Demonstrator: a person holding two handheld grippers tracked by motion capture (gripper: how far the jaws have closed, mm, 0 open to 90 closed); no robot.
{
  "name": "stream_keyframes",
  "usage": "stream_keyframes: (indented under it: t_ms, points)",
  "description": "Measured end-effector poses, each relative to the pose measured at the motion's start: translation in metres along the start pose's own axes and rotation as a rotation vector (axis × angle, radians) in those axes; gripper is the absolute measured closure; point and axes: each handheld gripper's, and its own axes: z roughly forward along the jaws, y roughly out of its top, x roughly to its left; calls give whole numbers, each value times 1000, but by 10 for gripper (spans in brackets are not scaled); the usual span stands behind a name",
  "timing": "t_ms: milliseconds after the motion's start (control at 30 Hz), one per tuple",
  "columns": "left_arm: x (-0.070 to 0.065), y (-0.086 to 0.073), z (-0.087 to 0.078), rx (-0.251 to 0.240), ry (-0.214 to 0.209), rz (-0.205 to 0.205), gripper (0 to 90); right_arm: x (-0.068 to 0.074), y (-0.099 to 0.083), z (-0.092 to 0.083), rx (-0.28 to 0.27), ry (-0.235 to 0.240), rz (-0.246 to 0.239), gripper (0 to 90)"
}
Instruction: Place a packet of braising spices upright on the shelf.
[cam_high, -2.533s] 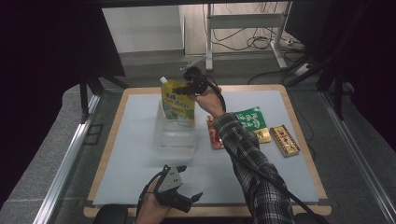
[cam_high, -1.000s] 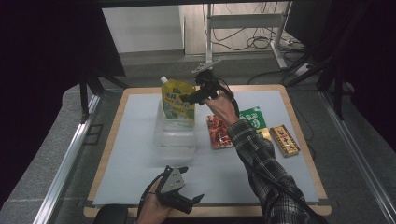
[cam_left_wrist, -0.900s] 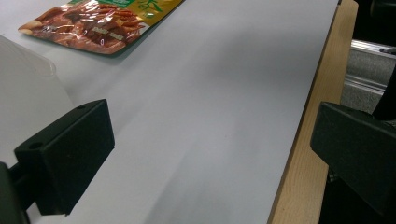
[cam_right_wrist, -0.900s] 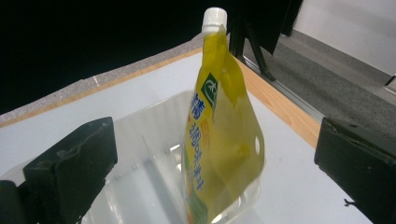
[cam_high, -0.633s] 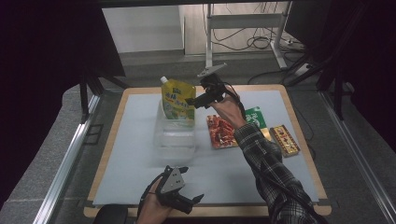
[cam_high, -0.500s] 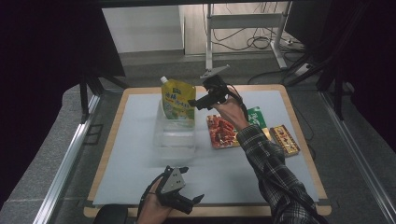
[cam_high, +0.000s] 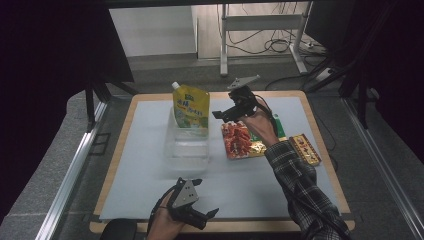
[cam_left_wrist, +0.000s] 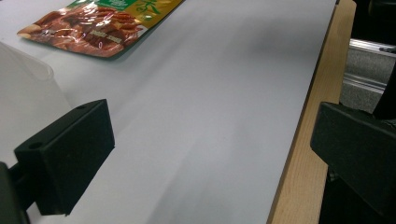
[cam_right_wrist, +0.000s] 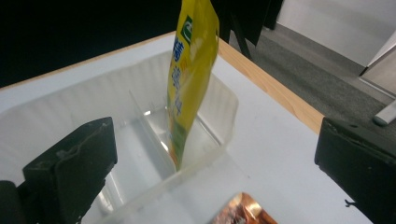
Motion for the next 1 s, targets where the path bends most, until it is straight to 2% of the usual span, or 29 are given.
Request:
stream_keyframes:
  t_ms: [167,367,567,1000]
  points:
    - [0,0,0,0,2,3,0,-3,-12,-7,12,6,30,0]
    - [0,0,0,-2,2,2,0,-4,-25,-16,17,4,33,0]
    - [-2,1,0,-10,-5,16,0,-4,-35,-26,4,2,39,0]
    - [-1,0,0,1,5,21,0,-14,-67,-50,2,-44,85,0]
